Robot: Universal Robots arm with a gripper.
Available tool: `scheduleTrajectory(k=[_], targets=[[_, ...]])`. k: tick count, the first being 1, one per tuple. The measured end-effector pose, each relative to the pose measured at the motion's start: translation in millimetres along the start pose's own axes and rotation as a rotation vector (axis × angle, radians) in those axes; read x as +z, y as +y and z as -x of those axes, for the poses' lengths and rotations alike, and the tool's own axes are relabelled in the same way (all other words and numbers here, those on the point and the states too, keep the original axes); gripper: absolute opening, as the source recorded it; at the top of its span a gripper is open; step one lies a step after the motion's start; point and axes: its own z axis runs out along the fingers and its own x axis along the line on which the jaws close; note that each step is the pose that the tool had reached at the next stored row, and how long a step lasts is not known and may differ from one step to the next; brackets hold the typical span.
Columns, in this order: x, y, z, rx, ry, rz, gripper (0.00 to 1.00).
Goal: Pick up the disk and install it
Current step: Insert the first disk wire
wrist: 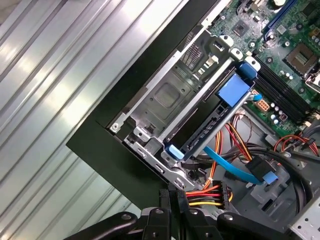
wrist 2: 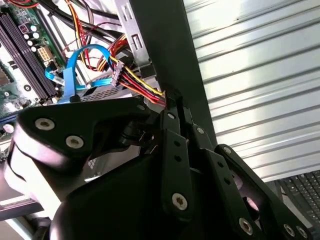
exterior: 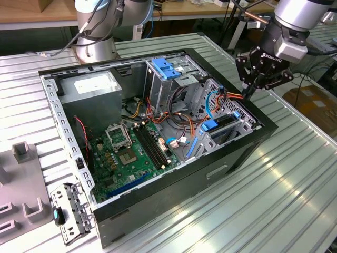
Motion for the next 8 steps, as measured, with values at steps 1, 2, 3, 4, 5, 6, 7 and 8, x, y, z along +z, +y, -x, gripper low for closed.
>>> scheduleTrajectory(k=[1, 2, 3, 4, 5, 6, 7, 8], targets=[[0.1, 1.3, 1.1, 0.004, 0.0001, 0.0000, 0.16], [0.1, 2.2, 1.9, 0.009, 0.0001, 0.0000, 0.16], [0.3, 2.7, 2.2, 0.027, 0.0004, 0.0002, 0.16], [0.4, 2.7, 2.2, 0.038, 0.0005, 0.0003, 0.16], [0.5, 2.7, 2.3, 0.050, 0.0007, 0.0004, 0.16], [0.6, 3.0, 2.6, 0.071, 0.0010, 0.0006, 0.16], [0.5, 3.9, 3.4, 0.076, 0.0014, 0.0008, 0.16], [0.5, 5.4, 4.6, 0.078, 0.0014, 0.0008, 0.16]])
